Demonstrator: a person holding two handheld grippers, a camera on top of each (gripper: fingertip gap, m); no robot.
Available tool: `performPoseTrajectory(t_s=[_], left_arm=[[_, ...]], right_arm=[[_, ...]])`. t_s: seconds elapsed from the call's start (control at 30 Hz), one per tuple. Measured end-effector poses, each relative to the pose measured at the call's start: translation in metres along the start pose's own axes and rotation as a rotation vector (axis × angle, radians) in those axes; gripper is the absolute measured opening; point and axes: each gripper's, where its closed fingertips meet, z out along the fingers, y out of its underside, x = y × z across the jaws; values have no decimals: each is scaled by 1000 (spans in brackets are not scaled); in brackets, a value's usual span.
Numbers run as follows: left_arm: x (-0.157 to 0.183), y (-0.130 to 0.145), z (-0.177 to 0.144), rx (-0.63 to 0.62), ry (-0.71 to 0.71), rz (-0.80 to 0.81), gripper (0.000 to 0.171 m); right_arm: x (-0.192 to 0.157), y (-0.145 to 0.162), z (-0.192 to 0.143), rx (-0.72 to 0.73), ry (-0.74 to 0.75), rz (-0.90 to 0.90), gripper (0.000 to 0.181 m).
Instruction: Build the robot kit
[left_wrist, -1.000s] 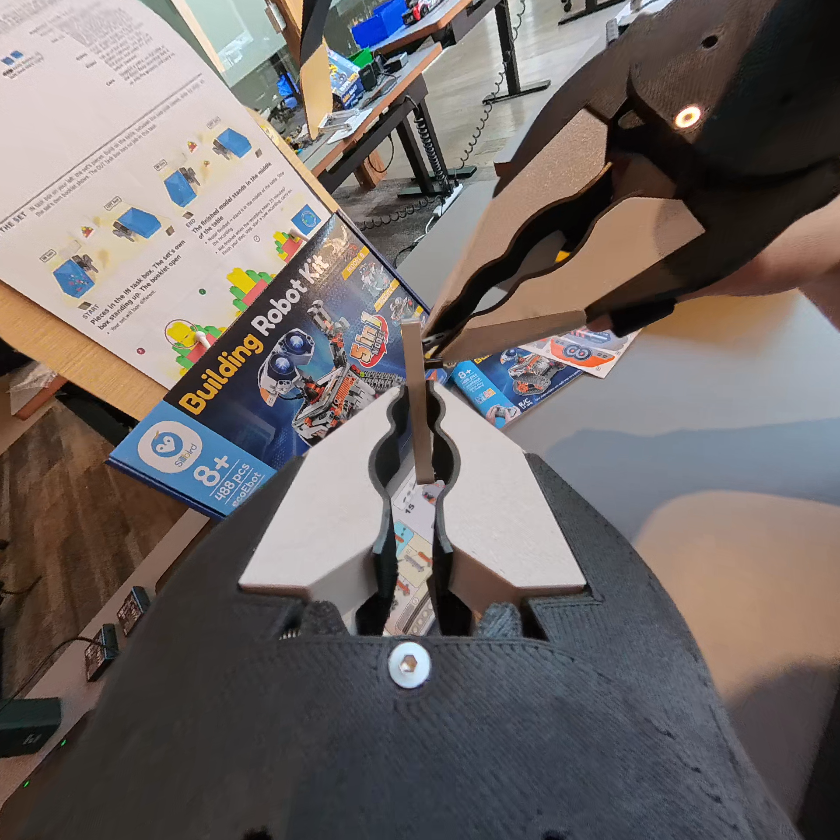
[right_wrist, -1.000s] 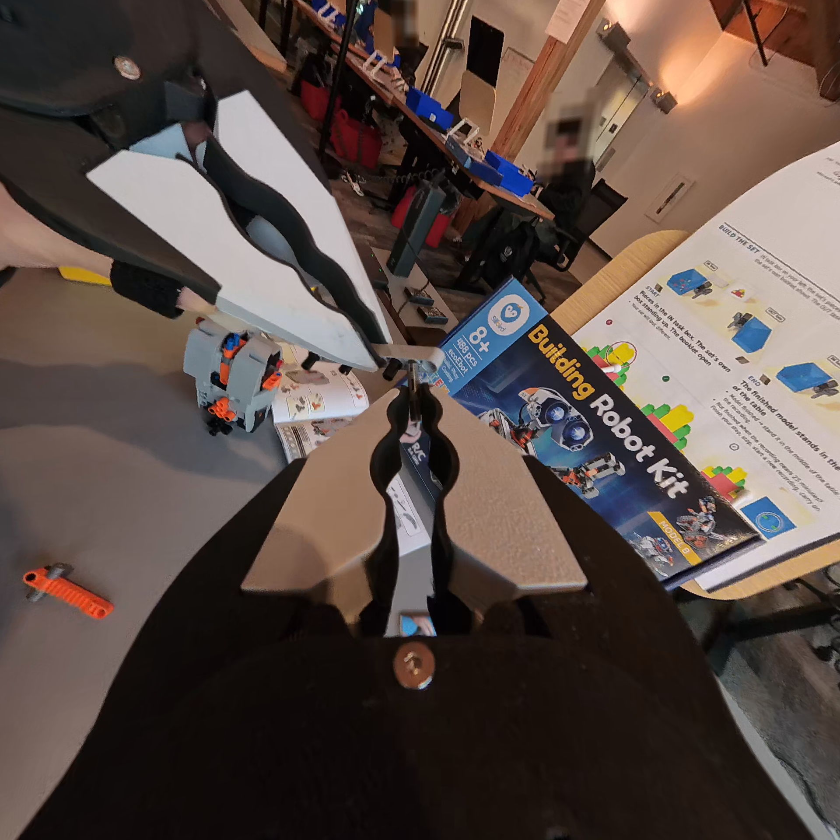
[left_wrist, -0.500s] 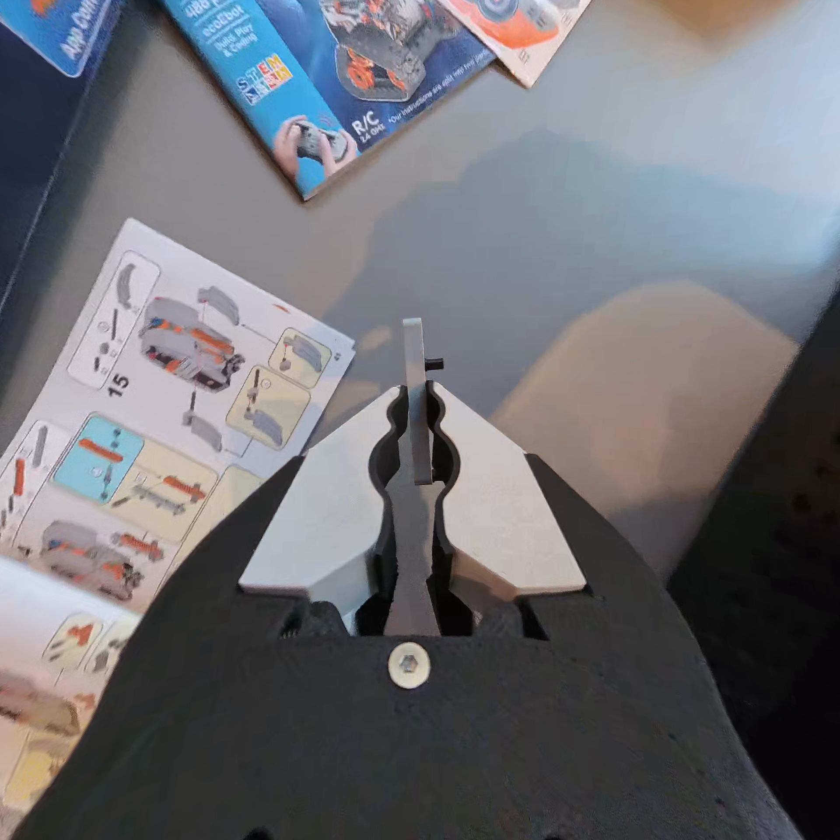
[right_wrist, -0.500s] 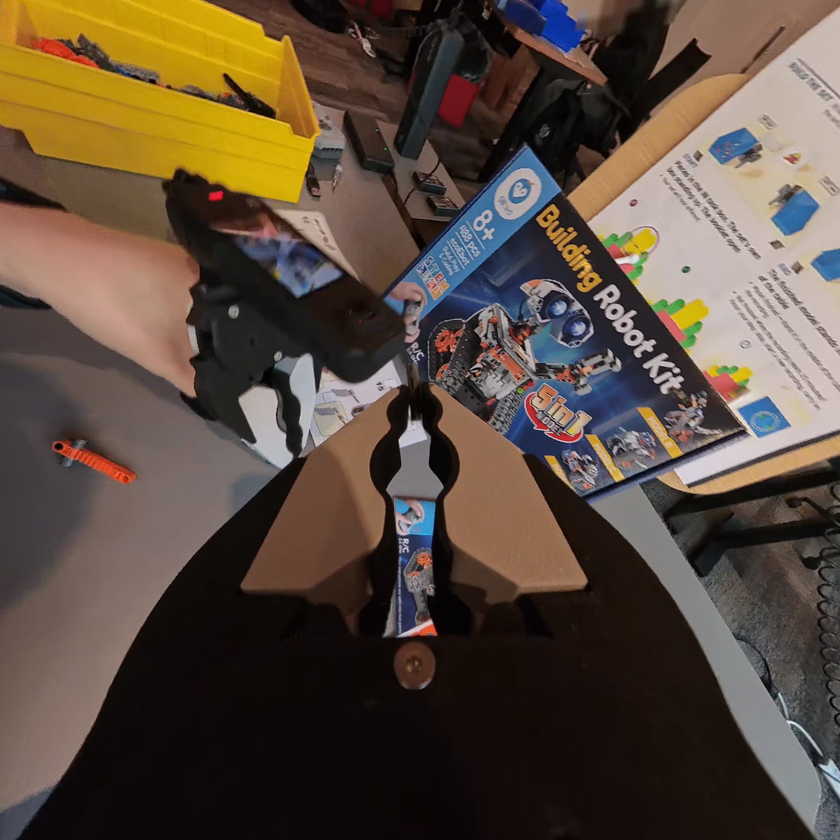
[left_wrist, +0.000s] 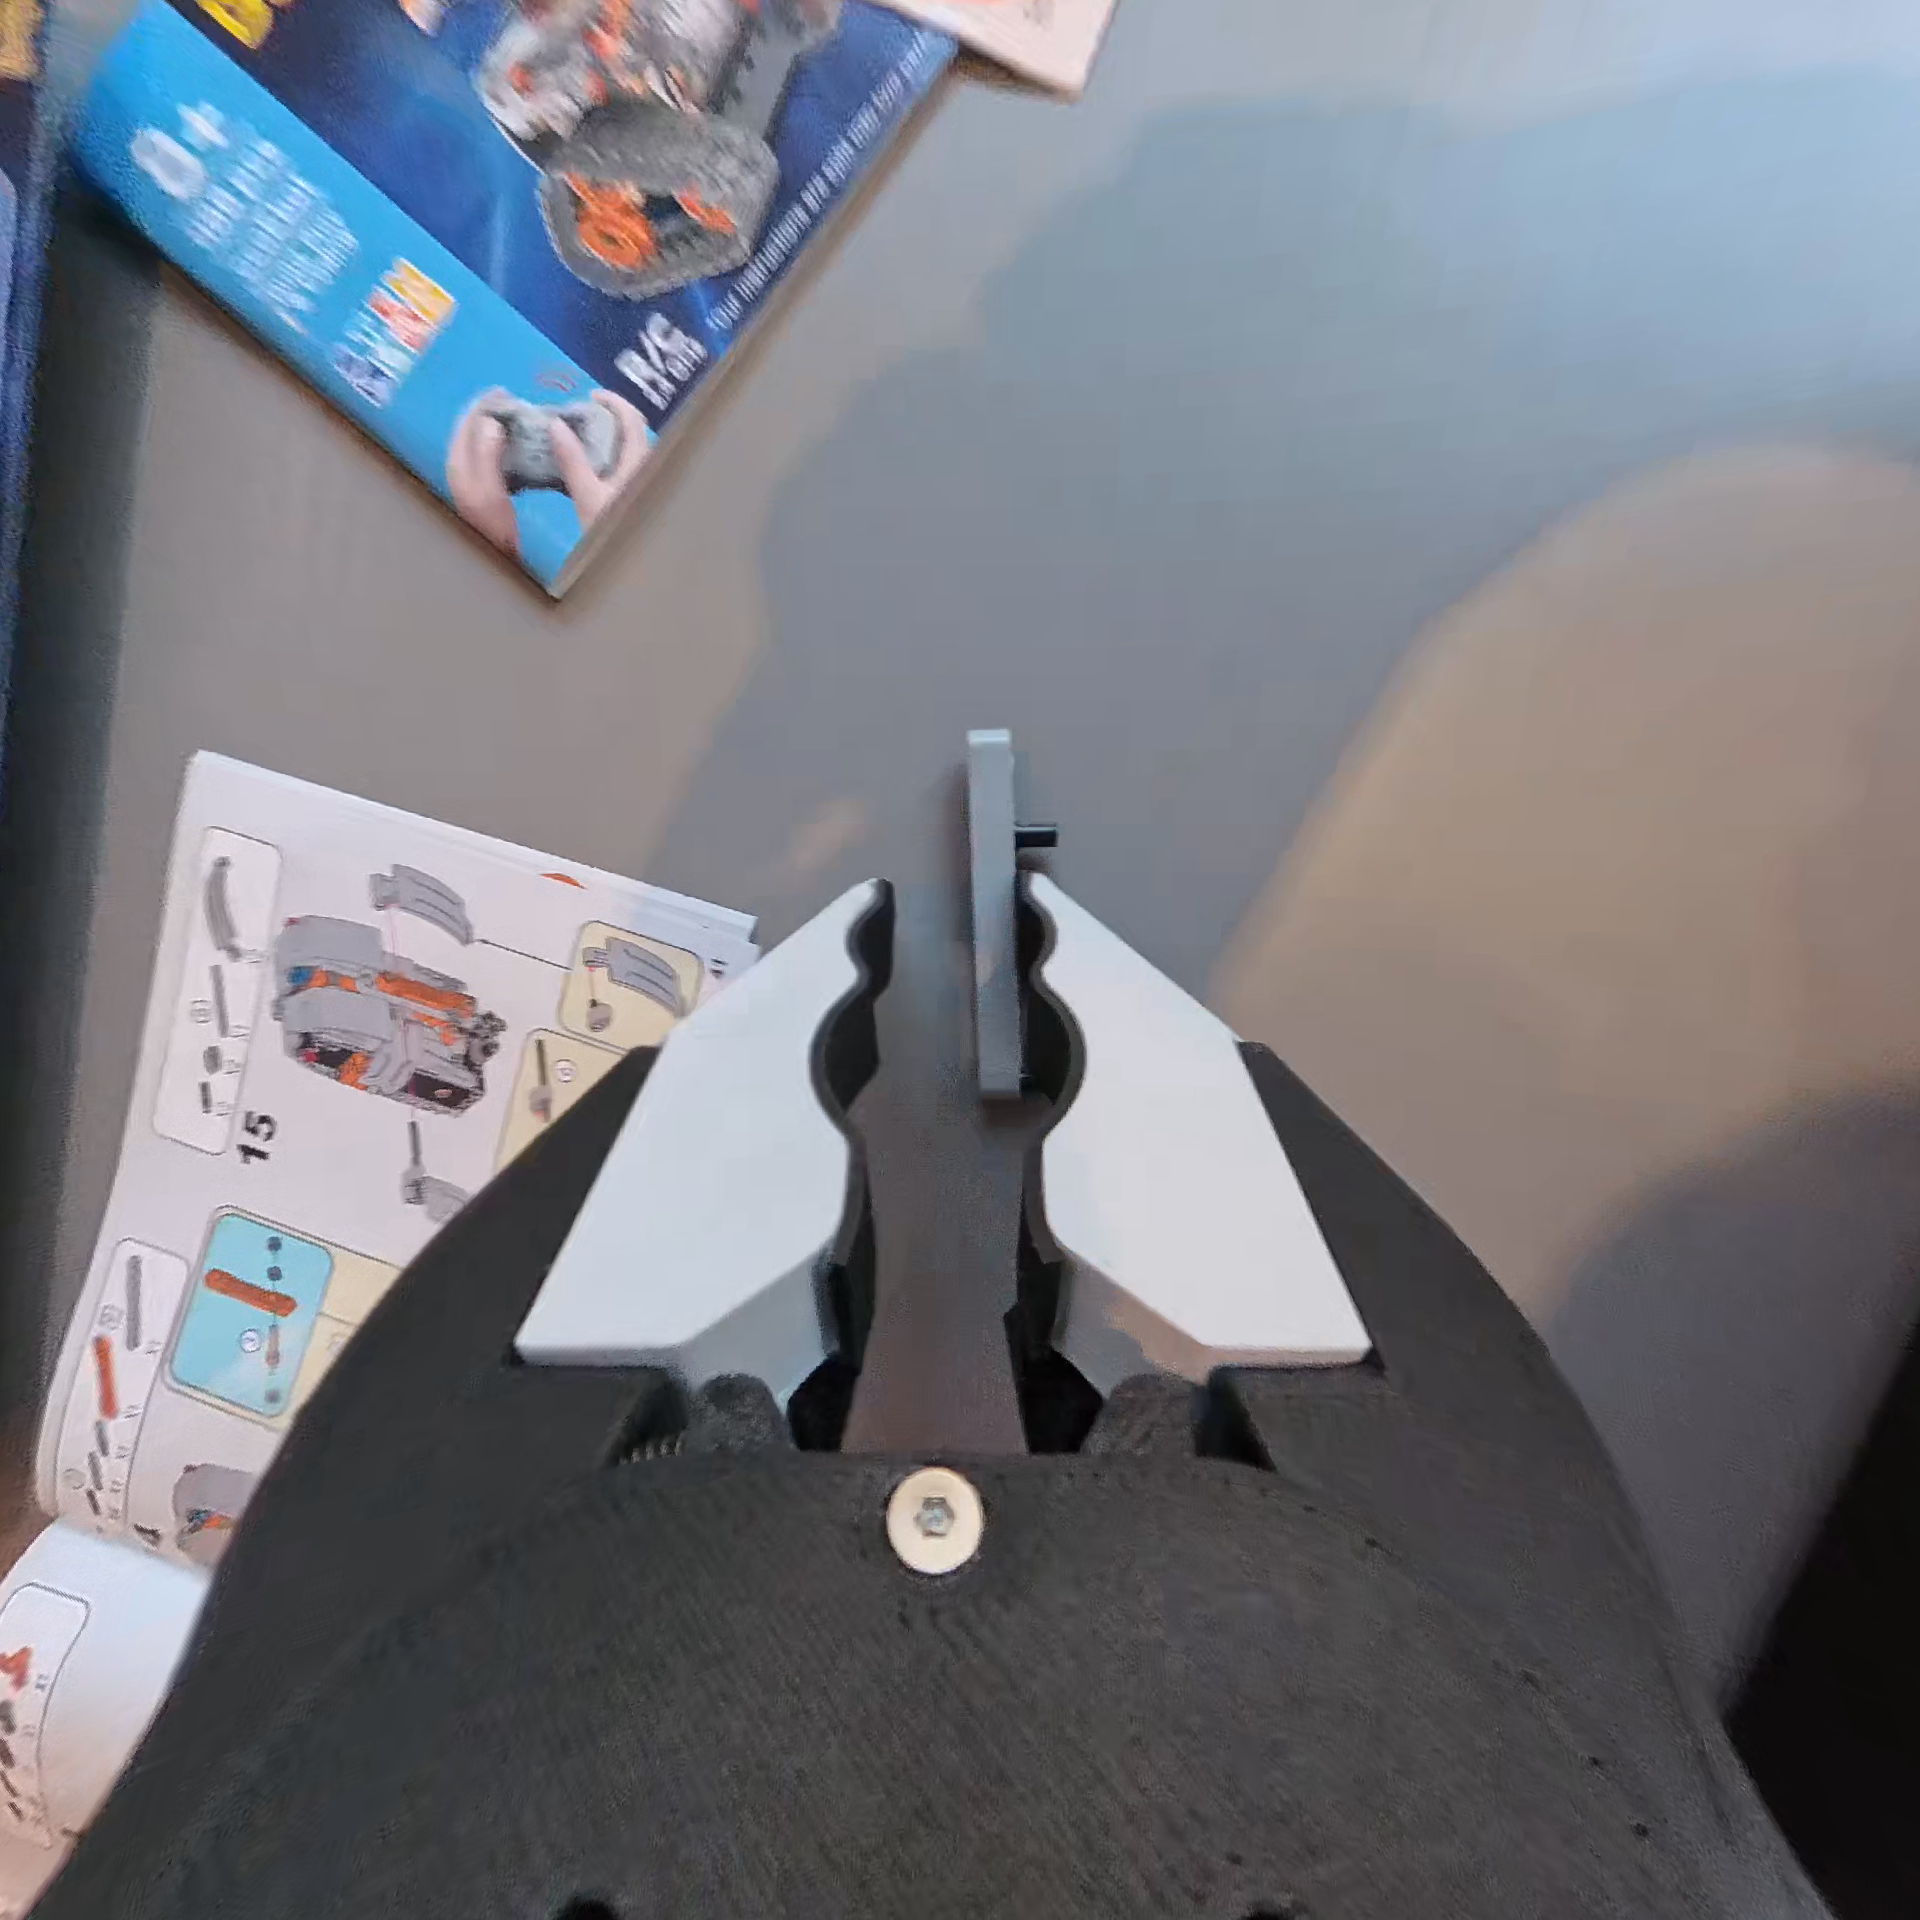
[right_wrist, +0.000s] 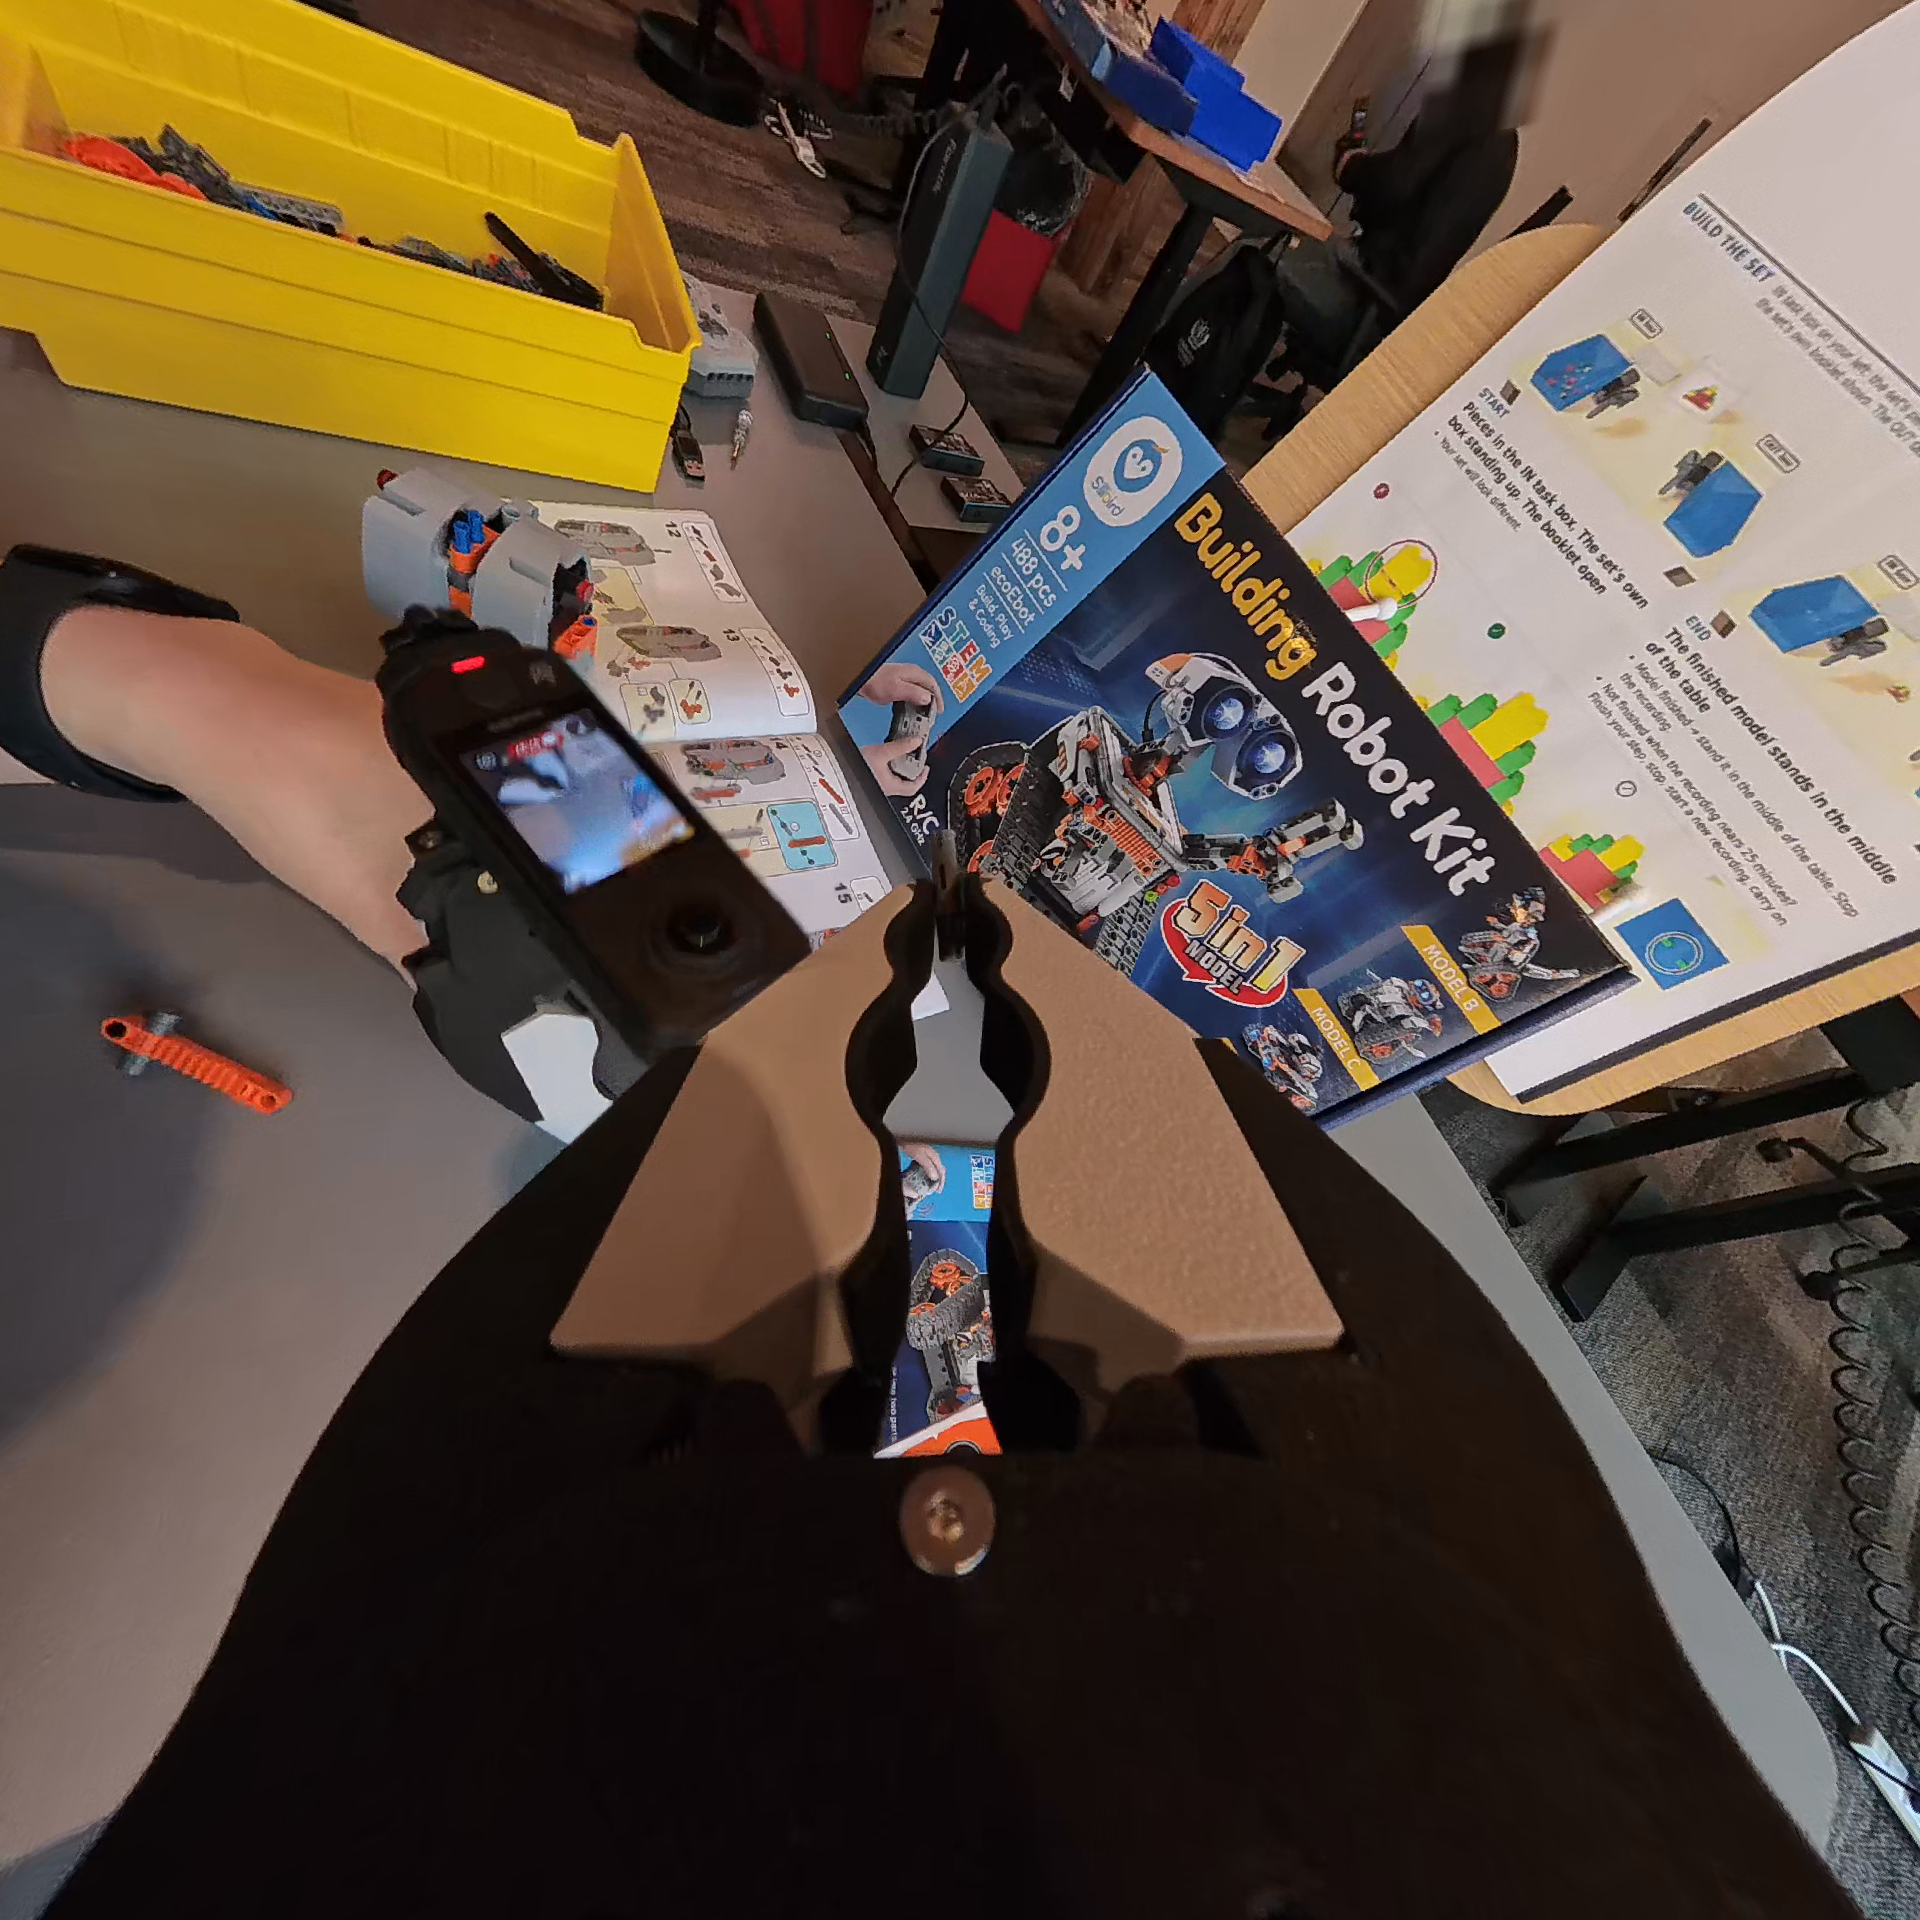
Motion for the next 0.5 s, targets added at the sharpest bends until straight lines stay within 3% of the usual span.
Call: performPoseTrajectory(t_s=[0.07, 0.17, 0.27, 0.37, 0.43, 0.5], left_arm=[[-1, -15, -18, 94, 17, -24, 29], [-12, -45, -70, 306, -2, -97, 28], [-24, -75, -142, 608, -10, -194, 25], [-31, -90, -206, 900, 73, -335, 22], [-34, -89, -220, 961, 126, -403, 22], [-33, -88, -216, 947, 168, -414, 20]], right_arm=[[0, 1, 1, -5, 2, -3, 4], [-1, -1, 5, 4, 4, -9, 4], [-6, -6, 11, 14, -8, -29, 4], [-16, -13, 18, 29, -20, -66, 4], [-23, -18, 22, 42, -33, -93, 4], [-30, -23, 25, 52, -47, -117, 4]])
